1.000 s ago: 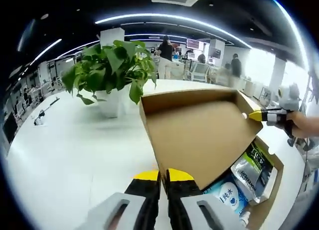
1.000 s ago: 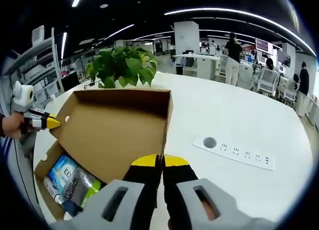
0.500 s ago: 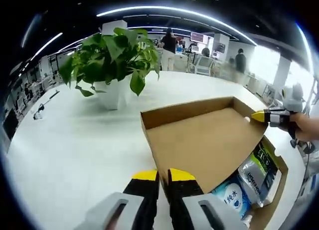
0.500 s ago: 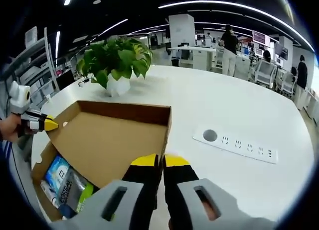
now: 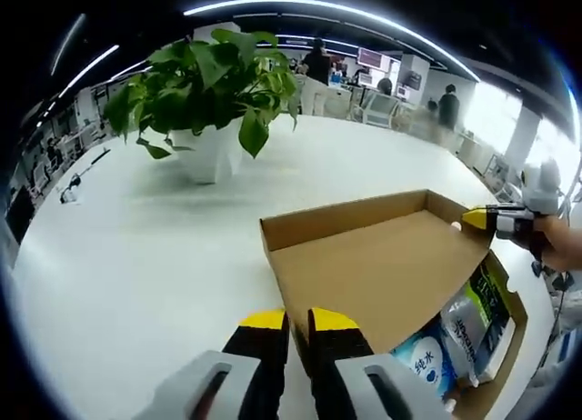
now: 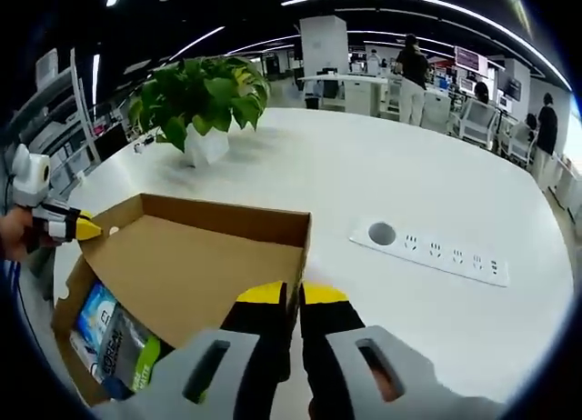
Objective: Operate the shoe box by opening the lid, removing the specified soft item, and placing it in the target area until the item is outside and the box remains undamaged.
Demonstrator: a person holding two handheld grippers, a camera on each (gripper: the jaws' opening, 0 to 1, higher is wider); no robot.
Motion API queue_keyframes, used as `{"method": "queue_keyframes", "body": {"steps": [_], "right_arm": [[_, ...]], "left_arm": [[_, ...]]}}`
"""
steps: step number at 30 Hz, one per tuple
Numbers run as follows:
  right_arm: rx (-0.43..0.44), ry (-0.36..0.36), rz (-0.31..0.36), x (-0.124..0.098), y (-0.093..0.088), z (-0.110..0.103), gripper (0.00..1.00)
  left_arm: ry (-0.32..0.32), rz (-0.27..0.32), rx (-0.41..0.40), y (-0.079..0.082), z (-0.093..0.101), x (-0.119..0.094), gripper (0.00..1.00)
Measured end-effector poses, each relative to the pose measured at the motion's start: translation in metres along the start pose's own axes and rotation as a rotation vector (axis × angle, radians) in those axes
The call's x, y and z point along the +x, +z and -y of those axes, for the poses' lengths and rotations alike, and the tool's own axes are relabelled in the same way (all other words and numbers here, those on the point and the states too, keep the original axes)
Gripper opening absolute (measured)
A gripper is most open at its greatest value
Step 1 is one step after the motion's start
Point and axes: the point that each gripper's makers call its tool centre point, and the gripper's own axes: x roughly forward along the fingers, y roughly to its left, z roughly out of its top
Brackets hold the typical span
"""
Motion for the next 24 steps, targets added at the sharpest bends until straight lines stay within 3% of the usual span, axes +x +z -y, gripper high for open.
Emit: {"method": "queue_keyframes", "body": {"steps": [15,18,24], "right_arm": [[0.008,0.015,-0.004,0.0056,0.0011,0.0032,0.05],[0.046,0.032,-0.006,0.0067,0.0011,0.0050,0.06],[0.044,0.041,-0.012,-0.0009,-0.0033,0.0030,0.08]], "left_arm": [[-0.004,-0.001,-0.014,0.0011,0.0013,0.0001,0.08],[-0.020,-0.001,-0.014,0.0013,0.0019,0.0005,0.10],[-0.034,0.012,-0.013,0.0003,0.0054,-0.0027,0.12]]}}
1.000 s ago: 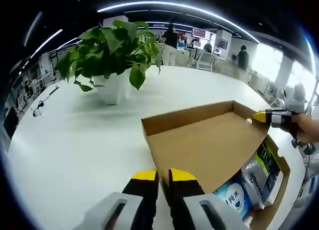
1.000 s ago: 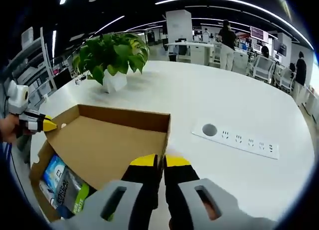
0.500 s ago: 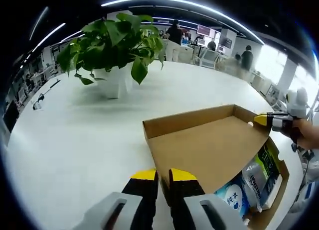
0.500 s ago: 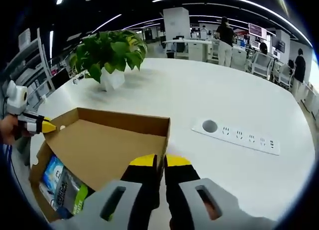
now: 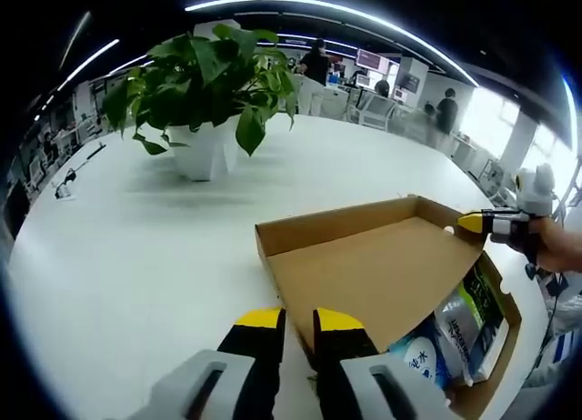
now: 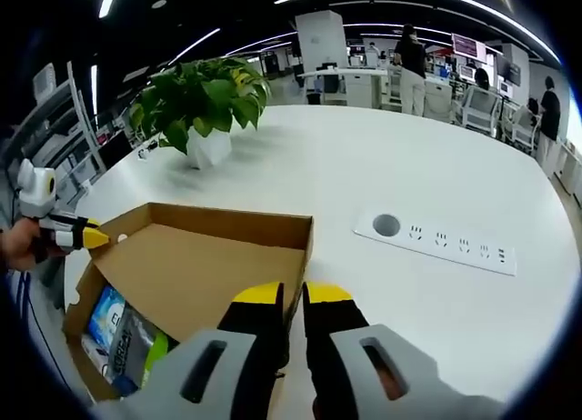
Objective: Operate the shoe box by opening the lid, removing the specified soft item, and placing it in the target area until the item is outside and the box remains undamaged.
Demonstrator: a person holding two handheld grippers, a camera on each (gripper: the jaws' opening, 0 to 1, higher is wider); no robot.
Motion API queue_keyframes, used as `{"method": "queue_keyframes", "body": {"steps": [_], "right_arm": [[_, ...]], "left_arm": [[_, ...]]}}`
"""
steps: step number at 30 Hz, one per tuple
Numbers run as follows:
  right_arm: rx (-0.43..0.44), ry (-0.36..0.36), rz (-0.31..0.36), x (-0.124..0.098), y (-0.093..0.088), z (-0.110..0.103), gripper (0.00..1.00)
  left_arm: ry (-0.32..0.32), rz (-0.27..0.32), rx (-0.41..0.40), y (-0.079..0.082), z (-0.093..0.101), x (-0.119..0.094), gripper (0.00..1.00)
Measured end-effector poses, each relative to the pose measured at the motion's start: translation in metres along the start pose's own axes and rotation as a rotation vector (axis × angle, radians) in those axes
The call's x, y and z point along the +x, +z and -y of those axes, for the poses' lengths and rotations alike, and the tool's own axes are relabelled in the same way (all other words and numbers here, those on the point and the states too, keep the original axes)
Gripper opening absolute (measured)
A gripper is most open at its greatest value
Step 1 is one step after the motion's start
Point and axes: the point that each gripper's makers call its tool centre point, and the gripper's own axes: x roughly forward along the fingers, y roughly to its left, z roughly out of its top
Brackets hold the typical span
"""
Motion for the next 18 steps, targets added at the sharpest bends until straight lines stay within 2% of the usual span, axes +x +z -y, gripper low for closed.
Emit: {"method": "queue_keyframes", "body": {"steps": [2,8,13,15,18], "right_arm": [[0.005,0.002,-0.001,-0.002,-0.001,0.002,0.09],[0.013,0.014,0.010,-0.021,-0.002,-0.001,0.13],[0.012,0.049,0.039,-0.040,-0.004,-0.008,0.18],[0.013,0.059,0.043,-0.046,-0.006,-0.010,0.19],[0.017,0.065,0.064,-0.060,-0.010,-0.009,0.21]], "left_arm": [[-0.004,0.003,-0.002,0.000,0.002,-0.002,0.12],[-0.009,0.028,-0.025,0.004,-0.008,-0.008,0.18],[-0.004,0.089,-0.063,0.001,-0.011,-0.032,0.20],[-0.009,0.106,-0.092,0.006,-0.015,-0.029,0.21],[-0.006,0.136,-0.105,0.001,-0.018,-0.042,0.23]]}}
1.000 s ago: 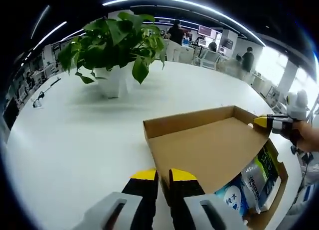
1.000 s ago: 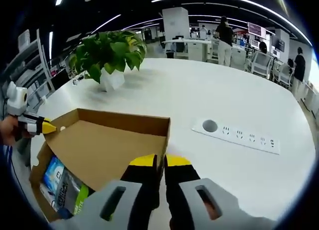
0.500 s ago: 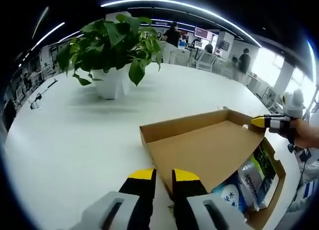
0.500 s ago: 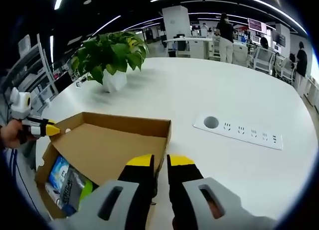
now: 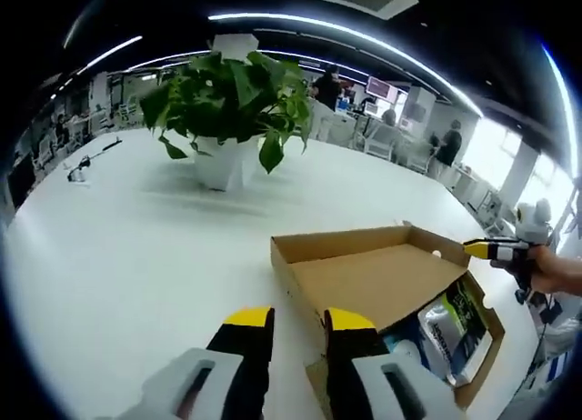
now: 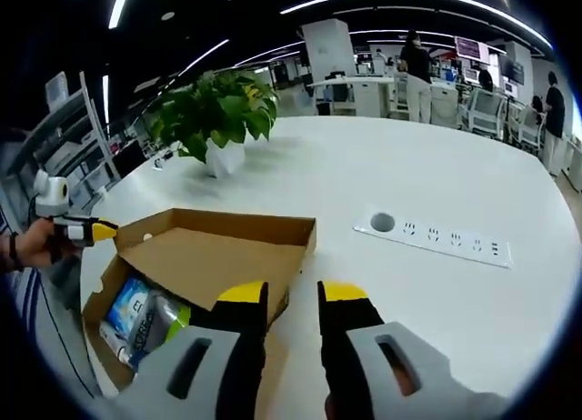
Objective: Operate the shoe box by opening the lid, removing the specified soft item, and placing it in the target area until the item is outside and the box remains undamaged.
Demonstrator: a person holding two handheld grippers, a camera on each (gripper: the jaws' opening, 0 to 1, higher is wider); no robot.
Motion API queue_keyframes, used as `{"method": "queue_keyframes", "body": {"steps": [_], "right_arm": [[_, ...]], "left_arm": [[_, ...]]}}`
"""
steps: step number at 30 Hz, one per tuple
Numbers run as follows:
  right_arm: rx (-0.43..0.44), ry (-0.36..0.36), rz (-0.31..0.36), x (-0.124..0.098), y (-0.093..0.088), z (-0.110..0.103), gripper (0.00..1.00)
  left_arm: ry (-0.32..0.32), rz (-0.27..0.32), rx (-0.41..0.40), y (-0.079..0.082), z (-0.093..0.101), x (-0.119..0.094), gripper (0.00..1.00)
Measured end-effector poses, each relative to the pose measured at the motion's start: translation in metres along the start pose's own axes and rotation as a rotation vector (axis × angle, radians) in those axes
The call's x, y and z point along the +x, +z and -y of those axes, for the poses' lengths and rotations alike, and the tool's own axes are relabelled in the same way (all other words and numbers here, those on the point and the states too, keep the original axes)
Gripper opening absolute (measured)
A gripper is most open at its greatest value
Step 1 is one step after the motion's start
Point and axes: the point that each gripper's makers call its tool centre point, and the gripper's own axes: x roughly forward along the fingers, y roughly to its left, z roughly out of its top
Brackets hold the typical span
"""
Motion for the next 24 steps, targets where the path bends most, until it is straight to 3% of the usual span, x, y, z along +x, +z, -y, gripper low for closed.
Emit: {"method": "queue_keyframes", "body": {"steps": [13,24], "right_arm": [[0.048,0.073,0.069,-0.064,-0.021,-0.014,0.29],[0.067,0.084,0.126,-0.112,-0.037,-0.029,0.31]], "left_arm": [[-0.077,0.062,0.078,-0.013,0.033,-0.049,0.29],[-0.147,0.065,0.092,-0.033,0.071,-0.067,0.29]]}}
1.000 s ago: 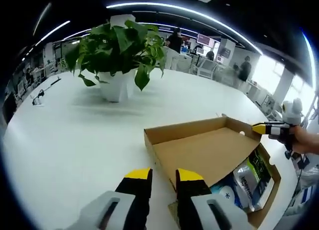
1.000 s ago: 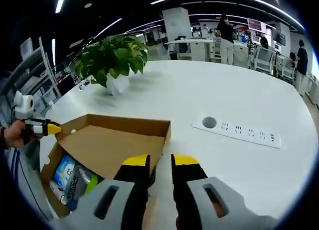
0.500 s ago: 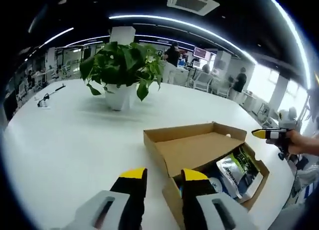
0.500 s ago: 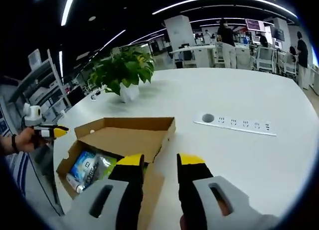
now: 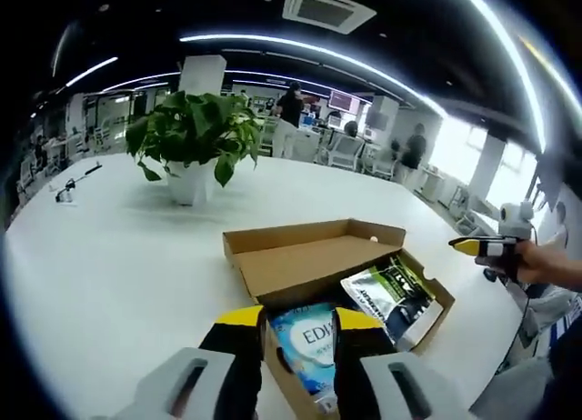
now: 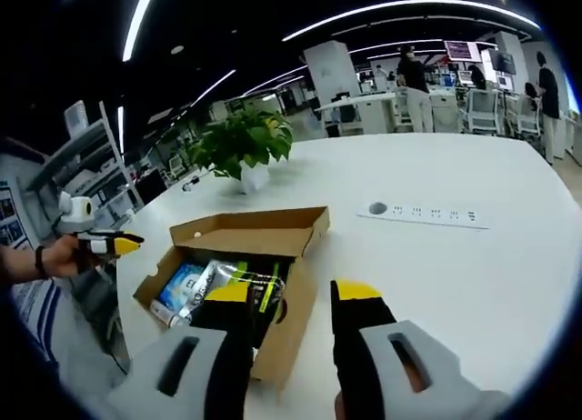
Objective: Operate the shoe box by opening the lid, removing the specified soft item, and placing it in the target area until the item is outside and the box remains undamaged.
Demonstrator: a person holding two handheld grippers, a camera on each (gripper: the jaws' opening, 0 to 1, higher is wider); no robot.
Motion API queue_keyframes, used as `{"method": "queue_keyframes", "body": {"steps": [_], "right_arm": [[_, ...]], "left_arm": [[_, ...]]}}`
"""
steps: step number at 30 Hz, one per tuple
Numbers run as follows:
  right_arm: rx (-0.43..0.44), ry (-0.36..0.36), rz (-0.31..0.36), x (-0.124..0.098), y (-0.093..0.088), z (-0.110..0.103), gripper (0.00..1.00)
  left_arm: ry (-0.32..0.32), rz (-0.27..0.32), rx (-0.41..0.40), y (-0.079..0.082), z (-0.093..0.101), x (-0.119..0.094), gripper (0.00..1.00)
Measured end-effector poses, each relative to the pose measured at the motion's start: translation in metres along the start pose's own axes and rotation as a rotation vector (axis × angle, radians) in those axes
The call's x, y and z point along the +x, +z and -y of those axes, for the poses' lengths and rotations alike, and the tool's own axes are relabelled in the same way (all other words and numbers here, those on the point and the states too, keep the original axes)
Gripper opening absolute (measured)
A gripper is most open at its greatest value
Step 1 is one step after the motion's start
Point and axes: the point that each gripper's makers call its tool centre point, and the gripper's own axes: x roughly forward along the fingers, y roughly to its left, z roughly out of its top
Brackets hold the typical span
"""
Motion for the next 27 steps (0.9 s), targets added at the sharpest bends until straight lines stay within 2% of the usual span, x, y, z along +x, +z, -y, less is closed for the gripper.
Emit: {"method": "queue_keyframes", "body": {"steps": [2,5,13,20,27], "right_arm": [[-0.007,0.005,-0.004,-0.005,-0.005,-0.003,0.31],[-0.006,0.002,-0.009,-0.015,-0.015,-0.005,0.31],[0.013,-0.001,-0.009,-0.028,-0.026,-0.008,0.32],[0.019,-0.008,0.011,-0.034,-0.021,-0.006,0.32],[0.023,-0.019,0.012,-0.041,-0.027,-0.007,0.33]], "left_arm": [[-0.015,0.000,-0.005,-0.001,0.006,-0.001,0.29],[-0.073,-0.003,0.009,-0.006,0.025,0.002,0.30],[-0.116,-0.045,0.022,-0.015,0.050,0.024,0.30],[-0.154,-0.137,0.020,-0.031,0.072,0.052,0.30],[-0.172,-0.215,-0.001,-0.053,0.085,0.072,0.30]]}}
